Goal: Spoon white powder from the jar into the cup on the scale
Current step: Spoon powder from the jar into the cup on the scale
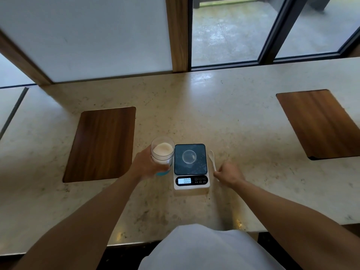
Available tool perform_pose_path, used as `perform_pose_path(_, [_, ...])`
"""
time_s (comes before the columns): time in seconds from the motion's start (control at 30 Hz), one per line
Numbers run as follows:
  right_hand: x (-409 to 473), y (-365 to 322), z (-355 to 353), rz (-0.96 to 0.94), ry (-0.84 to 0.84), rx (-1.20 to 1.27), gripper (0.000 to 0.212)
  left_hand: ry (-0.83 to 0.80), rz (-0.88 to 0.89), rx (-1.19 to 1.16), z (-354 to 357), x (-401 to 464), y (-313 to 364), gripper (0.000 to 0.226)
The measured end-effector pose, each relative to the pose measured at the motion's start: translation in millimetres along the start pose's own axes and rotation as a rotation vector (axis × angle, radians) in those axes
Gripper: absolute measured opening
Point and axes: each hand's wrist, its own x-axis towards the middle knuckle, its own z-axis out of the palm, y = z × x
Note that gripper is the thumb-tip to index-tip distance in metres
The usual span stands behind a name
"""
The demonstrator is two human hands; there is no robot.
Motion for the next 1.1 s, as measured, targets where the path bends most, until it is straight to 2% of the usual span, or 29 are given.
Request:
perform_pose_path(0.13, [3.3,-3.3,-13.1,-0.022,0.096,0.082,0.038,-0.005,0.011,0.022,-1.5,3.7,2.9,0.074])
perform_pose_path(0.3, [-0.3,-22.7,-34.9,-0.127,0.187,0.142,0.027,0.011,-0.009,0.040,-1.8,7.1,5.3,0.078])
perform_pose_path(0.4, [-6.1,-40.0,-49.8,-0.214,0.194,0.236,0.017,0.036,-0.049,0.036,-2.8,8.5,5.3,0.082])
perform_pose_path(0.6, [-24.1,-76.1,-76.3,-0.475,0.104,0.363,0.014,0.070,-0.111,0.049,-8.3,9.2,8.1,0.078])
perform_pose_path(0.73, [-34.1,-92.6,-82.6,-0.610,0.093,0.297,0.011,0.080,-0.105,0.085,-12.8,5.6,10.4,0.075])
perform_pose_path(0.83, [-40.1,-102.4,-82.6,-0.692,0.112,0.151,0.008,0.084,-0.119,0.134,-17.9,1.9,10.0,0.076])
perform_pose_path(1.1, [-46.4,-119.5,-78.7,-0.835,0.200,-0.045,0.015,0.104,-0.076,0.260,-28.4,-2.4,10.1,0.081])
